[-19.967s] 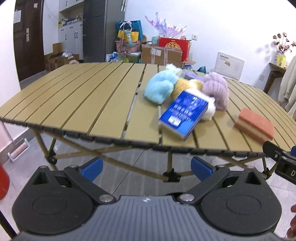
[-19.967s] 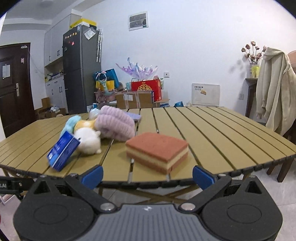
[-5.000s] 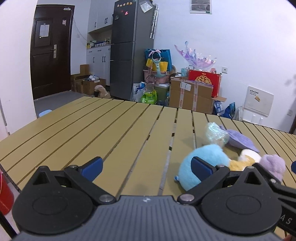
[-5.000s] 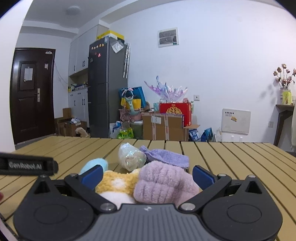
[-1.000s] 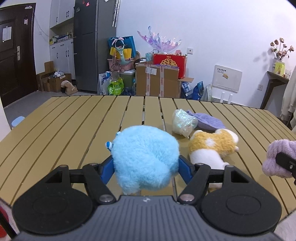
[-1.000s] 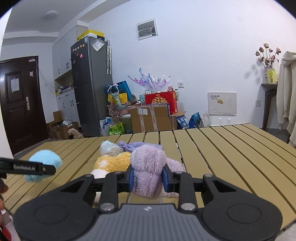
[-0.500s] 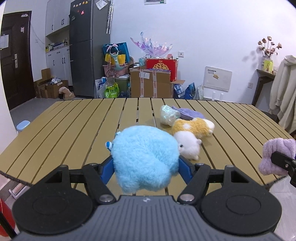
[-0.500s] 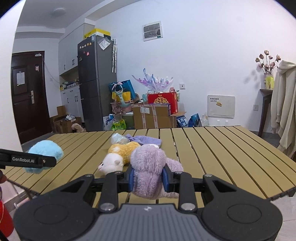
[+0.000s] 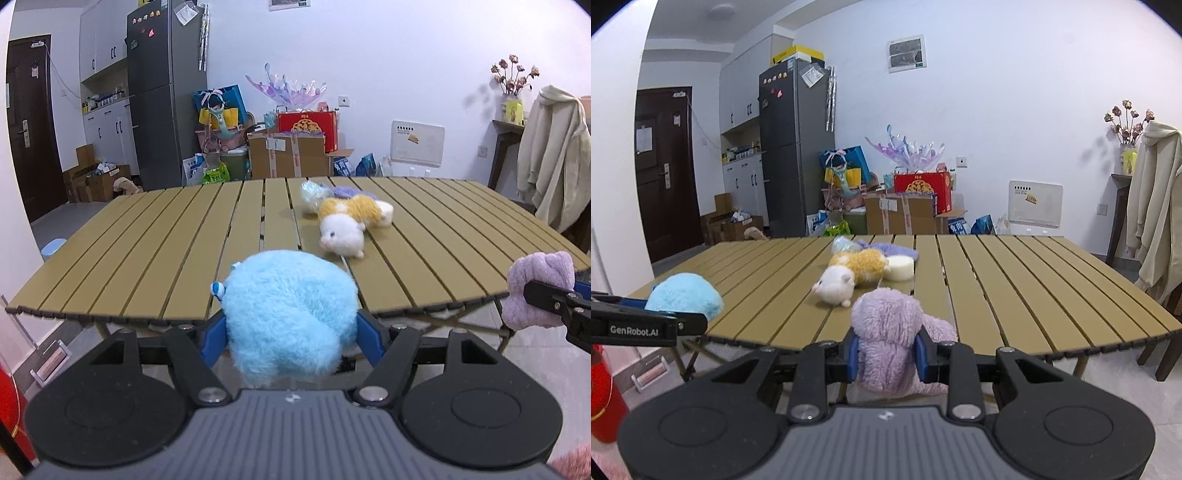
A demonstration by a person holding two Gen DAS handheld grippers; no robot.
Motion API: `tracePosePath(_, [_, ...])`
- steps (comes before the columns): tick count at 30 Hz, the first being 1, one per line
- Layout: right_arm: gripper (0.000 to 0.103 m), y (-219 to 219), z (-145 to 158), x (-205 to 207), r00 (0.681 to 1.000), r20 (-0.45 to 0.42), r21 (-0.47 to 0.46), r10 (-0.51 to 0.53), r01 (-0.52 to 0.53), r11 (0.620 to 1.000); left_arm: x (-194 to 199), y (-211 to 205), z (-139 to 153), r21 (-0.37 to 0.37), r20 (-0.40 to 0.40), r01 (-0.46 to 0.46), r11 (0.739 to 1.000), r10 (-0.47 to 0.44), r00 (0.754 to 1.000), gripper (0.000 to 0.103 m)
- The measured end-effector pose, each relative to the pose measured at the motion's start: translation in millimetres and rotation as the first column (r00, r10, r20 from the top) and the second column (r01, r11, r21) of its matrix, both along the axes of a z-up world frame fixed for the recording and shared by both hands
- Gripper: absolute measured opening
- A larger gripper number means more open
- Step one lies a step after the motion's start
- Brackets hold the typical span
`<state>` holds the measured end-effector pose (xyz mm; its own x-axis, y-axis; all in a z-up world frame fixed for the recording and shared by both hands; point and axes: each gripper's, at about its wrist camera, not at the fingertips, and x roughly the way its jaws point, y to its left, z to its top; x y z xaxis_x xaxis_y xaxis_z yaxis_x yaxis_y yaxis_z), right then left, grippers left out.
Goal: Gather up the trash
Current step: 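Carry the blue plush and pink hat with both tools down over the black bin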
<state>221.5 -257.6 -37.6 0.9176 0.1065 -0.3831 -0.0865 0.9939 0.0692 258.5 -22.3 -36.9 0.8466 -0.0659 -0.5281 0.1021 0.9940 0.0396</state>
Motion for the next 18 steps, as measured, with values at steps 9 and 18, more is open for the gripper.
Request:
tracePosePath(9, [0.028,-1.8,-29.0,-38.1,0.997,-0.081,-0.016,0.009,-0.01,1.0,-30.8,-6.3,-34.2,0.031,-0.07,0.021,0.999,-0.019,0.997,0.072])
tracePosePath(18, [0.028,0.3,-74.6,-57.0,0.977,-0.212,-0.033,0.026,-0.034,0.999,-44.9,-8.4,-86.4,0.076,-0.185,0.033,0.997,-0.018,0.983,0.072])
